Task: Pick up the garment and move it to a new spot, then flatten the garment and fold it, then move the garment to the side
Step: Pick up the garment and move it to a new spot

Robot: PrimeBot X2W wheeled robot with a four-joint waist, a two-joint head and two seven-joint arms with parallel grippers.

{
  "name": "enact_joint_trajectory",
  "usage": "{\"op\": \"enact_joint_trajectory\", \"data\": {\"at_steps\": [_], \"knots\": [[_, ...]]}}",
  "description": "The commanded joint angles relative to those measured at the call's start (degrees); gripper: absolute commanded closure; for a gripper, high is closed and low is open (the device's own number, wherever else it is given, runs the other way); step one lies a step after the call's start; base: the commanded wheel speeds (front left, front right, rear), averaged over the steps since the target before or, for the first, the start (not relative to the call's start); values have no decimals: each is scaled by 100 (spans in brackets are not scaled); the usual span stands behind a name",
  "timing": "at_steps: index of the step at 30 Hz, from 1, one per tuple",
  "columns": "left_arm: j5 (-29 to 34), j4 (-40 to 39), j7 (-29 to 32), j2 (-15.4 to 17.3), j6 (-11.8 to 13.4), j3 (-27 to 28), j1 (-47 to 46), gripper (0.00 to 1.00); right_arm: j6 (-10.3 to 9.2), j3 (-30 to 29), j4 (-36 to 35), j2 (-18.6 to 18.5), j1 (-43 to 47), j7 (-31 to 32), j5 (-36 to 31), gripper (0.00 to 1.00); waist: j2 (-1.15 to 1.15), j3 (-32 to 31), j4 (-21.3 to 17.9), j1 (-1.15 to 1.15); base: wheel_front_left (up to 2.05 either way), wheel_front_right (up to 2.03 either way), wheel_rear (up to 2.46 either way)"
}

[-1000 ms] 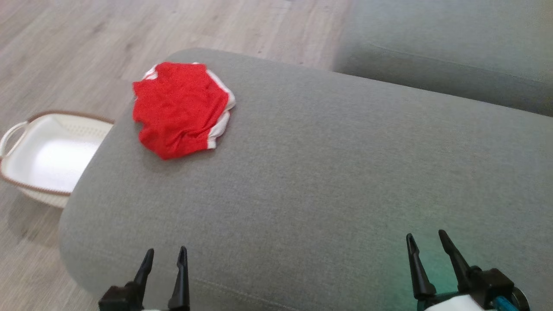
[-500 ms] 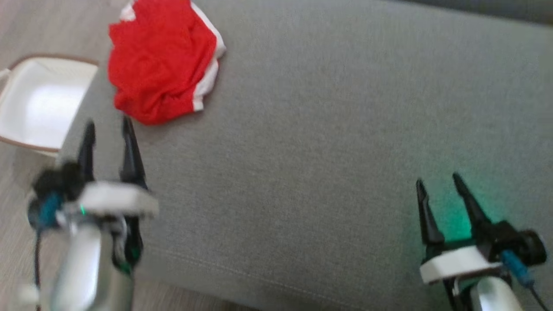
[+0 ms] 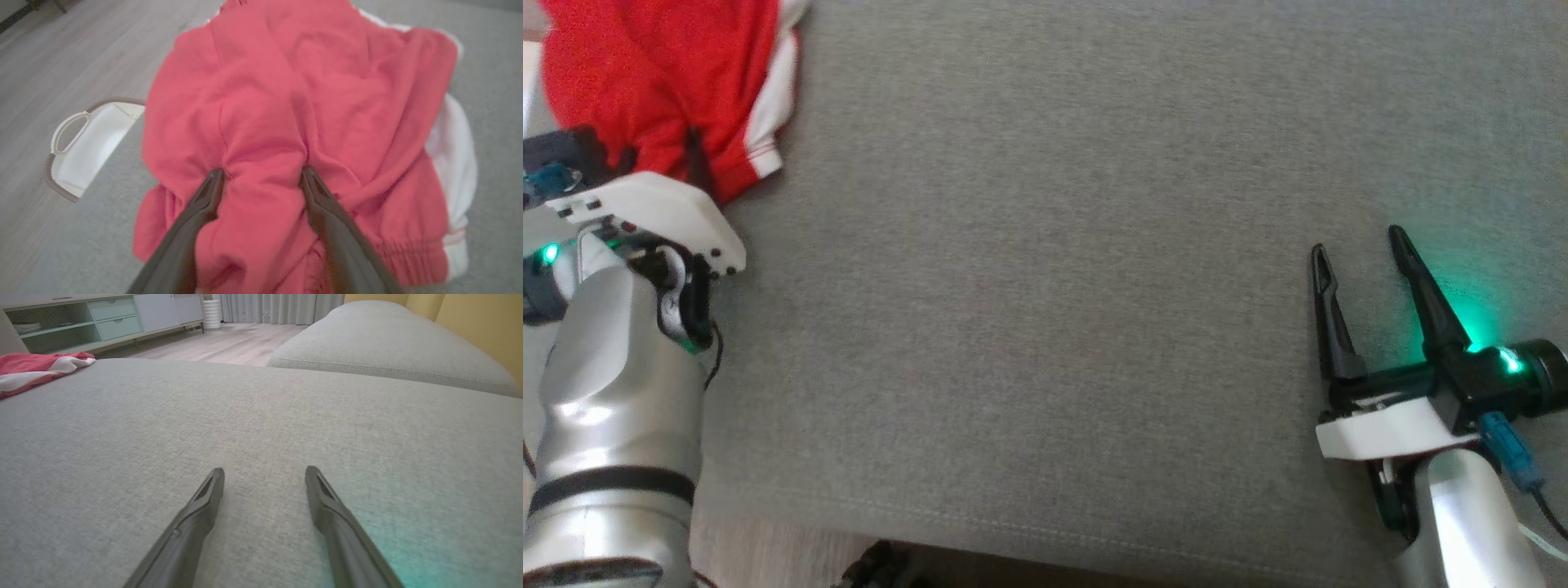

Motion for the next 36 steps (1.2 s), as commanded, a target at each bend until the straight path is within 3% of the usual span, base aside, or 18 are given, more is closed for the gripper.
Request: {"op": "enact_joint_trajectory", "data": {"at_steps": [1,2,3,7,12,17,21,23,29,32,36], "knots": [[16,131,58,345,-21,120,-218,0,-5,26,61,-54,-9,-1,29,0,0,69,-174,0,0,0,0],[-16,310,89,357,-52,129,-284,57,-5,29,68,-54,-2,-1,44,0,0,36,-203,0,0,0,0],[-59,442,73,368,-77,155,-346,100,-5,25,80,-54,14,-1,68,0,0,-13,-223,0,0,0,0],[-49,751,-69,472,-197,98,-472,100,-5,29,138,-54,111,-1,220,0,0,-282,-258,0,0,0,0],[-161,543,-266,391,-591,16,-592,100,-5,82,255,-54,294,-1,451,0,0,-780,-200,0,0,0,0],[-430,-317,38,44,-987,-241,-523,100,-5,241,361,-54,465,-1,709,0,0,-1331,-176,0,0,0,0],[-1036,-1635,743,-259,-1085,-565,-137,100,-5,390,429,-54,545,-1,956,0,0,-1723,-320,0,0,0,0],[-1259,-2071,963,-312,-1089,-675,5,100,-5,427,438,-54,558,-1,1018,0,0,-1793,-374,0,0,0,0],[-2766,-4810,2382,-561,-1053,-1163,1074,100,-5,535,504,-54,692,-1,1299,0,0,-2120,-801,0,0,0,0],[-3231,-5889,2857,-642,-792,-1470,1529,100,-5,570,504,-54,722,-1,1388,0,0,-2135,-1078,0,0,0,0],[-3920,-6748,3160,-697,-309,-2015,1944,100,-5,574,505,-54,685,-1,1486,0,0,-2077,-1491,0,0,0,0]]}}
